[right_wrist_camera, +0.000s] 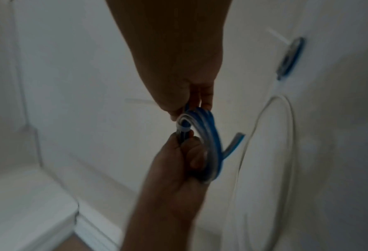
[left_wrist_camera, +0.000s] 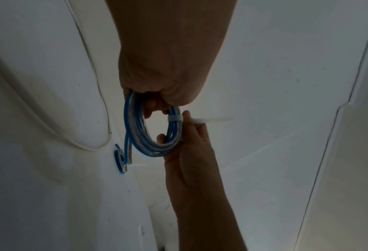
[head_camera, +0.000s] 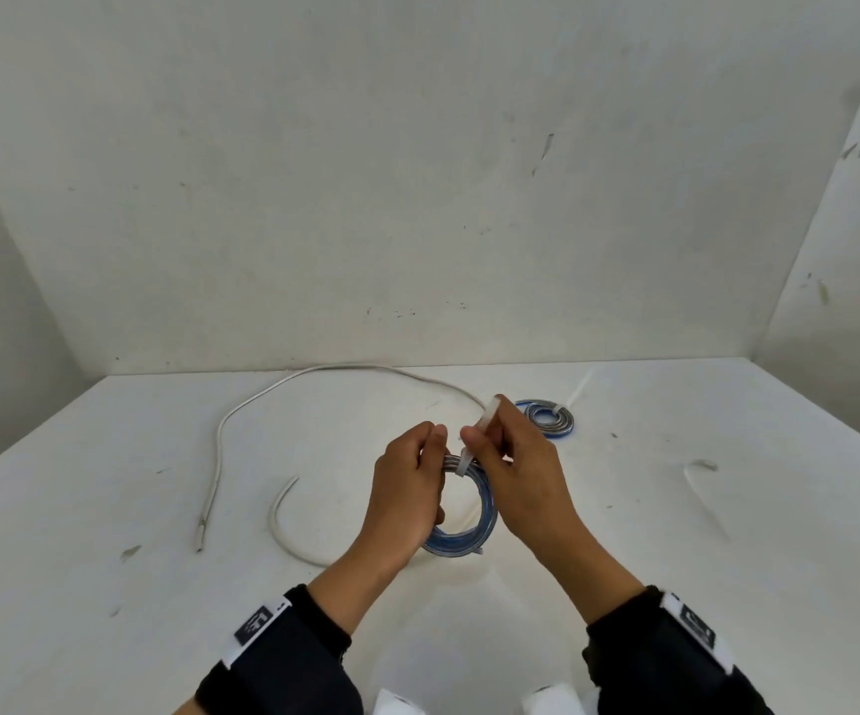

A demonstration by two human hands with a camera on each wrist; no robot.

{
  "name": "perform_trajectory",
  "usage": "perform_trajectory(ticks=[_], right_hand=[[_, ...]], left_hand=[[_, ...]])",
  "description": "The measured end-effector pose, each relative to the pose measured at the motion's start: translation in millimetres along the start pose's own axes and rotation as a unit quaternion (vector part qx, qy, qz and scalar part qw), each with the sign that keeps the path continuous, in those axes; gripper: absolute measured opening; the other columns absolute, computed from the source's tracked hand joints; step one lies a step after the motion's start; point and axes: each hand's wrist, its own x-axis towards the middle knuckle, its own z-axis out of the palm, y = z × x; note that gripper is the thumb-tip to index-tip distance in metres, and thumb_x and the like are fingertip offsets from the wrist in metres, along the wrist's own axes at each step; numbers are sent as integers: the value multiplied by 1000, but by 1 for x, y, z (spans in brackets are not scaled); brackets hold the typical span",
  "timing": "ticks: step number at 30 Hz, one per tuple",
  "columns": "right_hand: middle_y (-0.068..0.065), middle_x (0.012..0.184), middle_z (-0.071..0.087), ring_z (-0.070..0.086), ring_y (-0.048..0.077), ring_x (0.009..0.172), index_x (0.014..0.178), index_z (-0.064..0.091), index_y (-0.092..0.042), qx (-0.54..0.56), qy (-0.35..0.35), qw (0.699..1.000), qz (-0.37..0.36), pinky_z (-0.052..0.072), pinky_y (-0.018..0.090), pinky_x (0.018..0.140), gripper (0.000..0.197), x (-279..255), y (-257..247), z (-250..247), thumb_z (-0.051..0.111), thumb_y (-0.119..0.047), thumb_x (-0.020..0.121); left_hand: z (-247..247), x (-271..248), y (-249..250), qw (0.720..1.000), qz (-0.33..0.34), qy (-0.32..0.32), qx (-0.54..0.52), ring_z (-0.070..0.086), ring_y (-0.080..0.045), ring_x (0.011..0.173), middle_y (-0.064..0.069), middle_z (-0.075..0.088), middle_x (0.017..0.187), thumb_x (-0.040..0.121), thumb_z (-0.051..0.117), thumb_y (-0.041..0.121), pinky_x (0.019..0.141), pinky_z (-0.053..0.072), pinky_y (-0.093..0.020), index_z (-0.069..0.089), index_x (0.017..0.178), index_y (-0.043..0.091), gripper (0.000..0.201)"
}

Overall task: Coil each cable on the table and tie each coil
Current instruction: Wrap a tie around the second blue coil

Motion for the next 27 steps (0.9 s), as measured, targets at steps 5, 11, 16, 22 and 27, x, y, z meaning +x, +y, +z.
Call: perform_trajectory(ticks=[5, 11, 16, 22, 27], right_hand=[[-7, 55, 58, 54, 7, 53, 78, 50, -12, 177, -55, 963, 195, 45, 30, 61, 22, 1, -3, -4, 56, -24, 96], [1, 71, 66, 64, 9, 60, 85, 58, -9, 166, -92, 956, 225, 55, 27, 56, 31, 4, -4, -10, 50, -36, 98], [18, 92, 73, 71, 20, 78, 98, 66, -2, 144, -159, 951, 224, 61, 34, 76, 20, -7, 10, -11, 71, -18, 86], [17, 96, 70, 69, 20, 86, 104, 66, -4, 168, -97, 948, 251, 61, 35, 77, 24, 1, 25, -15, 73, -16, 84], [19, 100, 69, 70, 23, 84, 106, 60, 0, 156, -91, 924, 336, 61, 34, 70, 48, 2, 31, -15, 76, -36, 79]], left_hand=[[1, -1, 4, 989, 114, 35, 88, 32, -19, 51, -9, 39, 56, 99, 41, 29, 51, 39, -45, 37, 68, 10, 37], [5, 2, -2, 997, 44, 31, 52, 40, -18, 46, -7, 43, 56, 99, 40, 32, 42, 40, -32, 42, 68, 10, 38], [-2, 20, -11, 984, -95, 69, -137, 28, -9, 35, 1, 29, 48, 101, 36, 29, 39, 35, -24, 41, 68, 12, 37], [8, 23, -13, 966, -99, 48, -234, 27, -11, 40, 6, 26, 44, 102, 34, 26, 51, 43, -26, 43, 78, 9, 32], [18, 28, -17, 946, -84, 117, -291, 23, -8, 41, 6, 22, 50, 103, 31, 25, 51, 46, -23, 39, 76, 11, 31]])
